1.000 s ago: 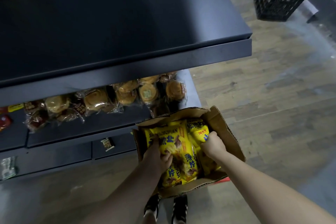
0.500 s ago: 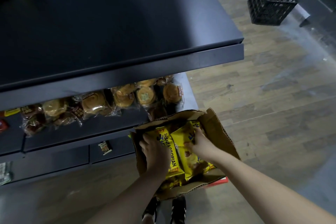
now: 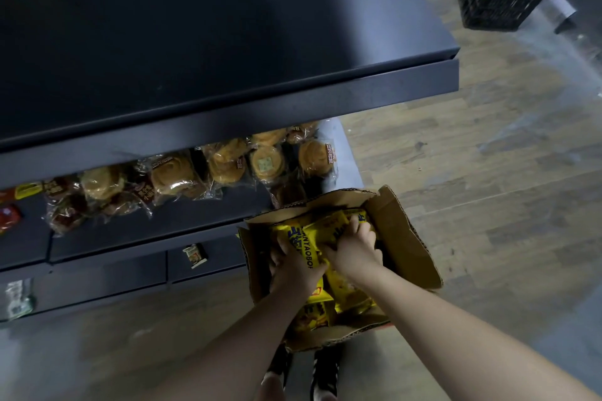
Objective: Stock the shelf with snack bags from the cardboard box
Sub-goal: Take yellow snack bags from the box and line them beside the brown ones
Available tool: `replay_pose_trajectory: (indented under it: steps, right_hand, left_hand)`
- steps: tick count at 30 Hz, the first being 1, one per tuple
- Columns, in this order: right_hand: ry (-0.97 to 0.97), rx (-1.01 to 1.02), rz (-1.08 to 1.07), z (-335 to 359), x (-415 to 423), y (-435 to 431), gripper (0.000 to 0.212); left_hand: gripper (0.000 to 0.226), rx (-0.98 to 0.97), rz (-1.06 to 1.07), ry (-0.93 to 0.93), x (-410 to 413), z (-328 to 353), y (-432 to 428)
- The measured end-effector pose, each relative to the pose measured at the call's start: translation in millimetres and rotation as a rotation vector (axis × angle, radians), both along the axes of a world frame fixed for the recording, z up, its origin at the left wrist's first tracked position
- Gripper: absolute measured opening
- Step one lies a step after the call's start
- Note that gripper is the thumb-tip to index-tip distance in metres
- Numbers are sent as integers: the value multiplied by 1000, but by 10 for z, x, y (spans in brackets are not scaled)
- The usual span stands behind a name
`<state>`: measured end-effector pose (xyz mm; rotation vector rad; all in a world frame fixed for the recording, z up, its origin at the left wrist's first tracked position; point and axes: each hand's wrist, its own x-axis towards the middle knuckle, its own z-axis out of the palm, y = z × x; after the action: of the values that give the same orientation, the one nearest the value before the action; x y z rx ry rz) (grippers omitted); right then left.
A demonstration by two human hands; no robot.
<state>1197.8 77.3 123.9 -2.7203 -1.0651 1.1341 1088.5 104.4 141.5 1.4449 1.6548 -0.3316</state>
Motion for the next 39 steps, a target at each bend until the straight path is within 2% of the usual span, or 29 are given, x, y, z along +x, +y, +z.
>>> replay_pose_trajectory:
  steps: [3,8,9,11,13,16,18,21,22,23,26,27,28,31,34,36,39]
  right_hand:
    - [-70,170,65,17,-112,-99,95]
    - [57,56,155,-32,-8,-212,109]
    - [71,59,127,-32,32,-205,106]
    - [128,124,-10,-5,92,-191,87]
    - [251,221,-152,92,163,-182,66]
    - [603,277,-334,263,255,-207,57]
    - [789,267,-400,333,294,-209,53]
    - [1059,202,-463,424,247,-184,69]
    - [1094,185,-443,491,194,-168,74]
    - [1082,173,-408,538,126,-144,84]
    - [862,214,-265,633,-105,-86,126]
    - [830,276,-231,641,-171,-82,125]
    - [807,340,-207,701,-233,-83,112]
    - [818,596,-280,881,-362,-45,53]
    - [820,748,-219,1098,-373,-40,29]
    - [776,772,-176,1271,-362,-96,29]
    - [689,812,-127,1632,-416,-161,64]
  left_hand:
    - [102,71,10,44,1,17,-8]
    - [89,99,125,-28,-53,45,-26]
    - [85,93,160,-61,-68,60,-11]
    - [78,83,223,-158,-110,98,20]
    - [72,56,296,-324,-157,179,55]
    - [75,-72,405,-547,-241,307,94]
    - [69,-165,474,-679,-282,396,107]
    - [35,-278,568,-839,-328,509,89]
    - [36,-309,551,-838,-344,526,73]
    - [44,-323,529,-813,-355,549,52]
    - [67,-257,427,-694,-385,695,-50]
    - [67,-214,420,-683,-392,737,-76]
    - [62,-167,433,-685,-394,802,-109]
    - [45,-33,422,-766,-395,983,-165]
    - [38,43,347,-900,-474,1189,-160]
    - [41,68,298,-990,-581,1360,-180]
    - [47,221,254,-1033,-717,1576,-251]
